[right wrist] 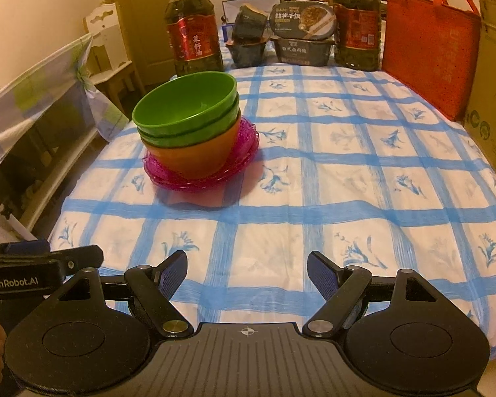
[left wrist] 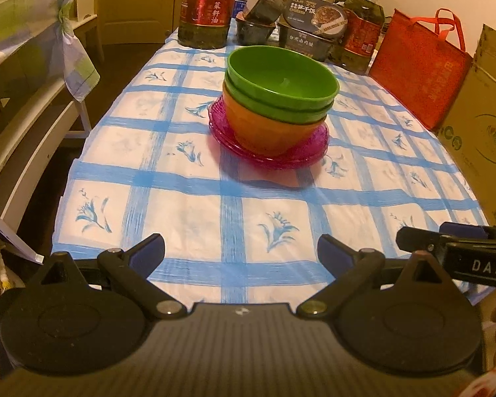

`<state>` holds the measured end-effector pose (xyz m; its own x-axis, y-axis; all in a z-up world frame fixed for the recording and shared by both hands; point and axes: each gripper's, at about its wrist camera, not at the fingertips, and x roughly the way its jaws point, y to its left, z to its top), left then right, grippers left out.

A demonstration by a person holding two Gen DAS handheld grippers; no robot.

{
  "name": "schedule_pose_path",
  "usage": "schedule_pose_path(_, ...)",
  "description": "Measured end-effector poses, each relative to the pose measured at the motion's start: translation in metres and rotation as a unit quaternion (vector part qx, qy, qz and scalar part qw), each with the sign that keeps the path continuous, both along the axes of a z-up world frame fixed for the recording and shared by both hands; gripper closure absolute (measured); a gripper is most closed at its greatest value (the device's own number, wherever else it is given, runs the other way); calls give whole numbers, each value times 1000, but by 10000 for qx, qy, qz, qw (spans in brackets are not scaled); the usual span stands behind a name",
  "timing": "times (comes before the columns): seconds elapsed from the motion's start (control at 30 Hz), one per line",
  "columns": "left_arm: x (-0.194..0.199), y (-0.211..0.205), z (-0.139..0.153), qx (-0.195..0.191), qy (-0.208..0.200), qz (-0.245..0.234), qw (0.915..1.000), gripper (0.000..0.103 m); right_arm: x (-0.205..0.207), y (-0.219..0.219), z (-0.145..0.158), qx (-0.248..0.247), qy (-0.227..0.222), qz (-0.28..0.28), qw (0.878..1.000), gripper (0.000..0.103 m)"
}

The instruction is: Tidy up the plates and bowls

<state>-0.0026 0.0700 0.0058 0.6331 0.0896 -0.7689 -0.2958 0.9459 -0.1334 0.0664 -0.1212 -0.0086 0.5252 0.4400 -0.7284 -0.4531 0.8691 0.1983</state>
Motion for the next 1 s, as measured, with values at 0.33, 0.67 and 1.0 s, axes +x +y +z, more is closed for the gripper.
schedule_pose_path(0.33,-2,-5,1,122,-43,-7,9999,5,-3,1,-1,-11,-18,10,10000,24)
schedule_pose_path(0.67,-4,-5,2,116,-27,3,9999,5,-6,1,0,-11,-15,7,10000,24)
schedule_pose_path(1.0,-4,-4,3,117,-45,-9,9999,5,-7,2,-1,-19,-7,8,10000,24)
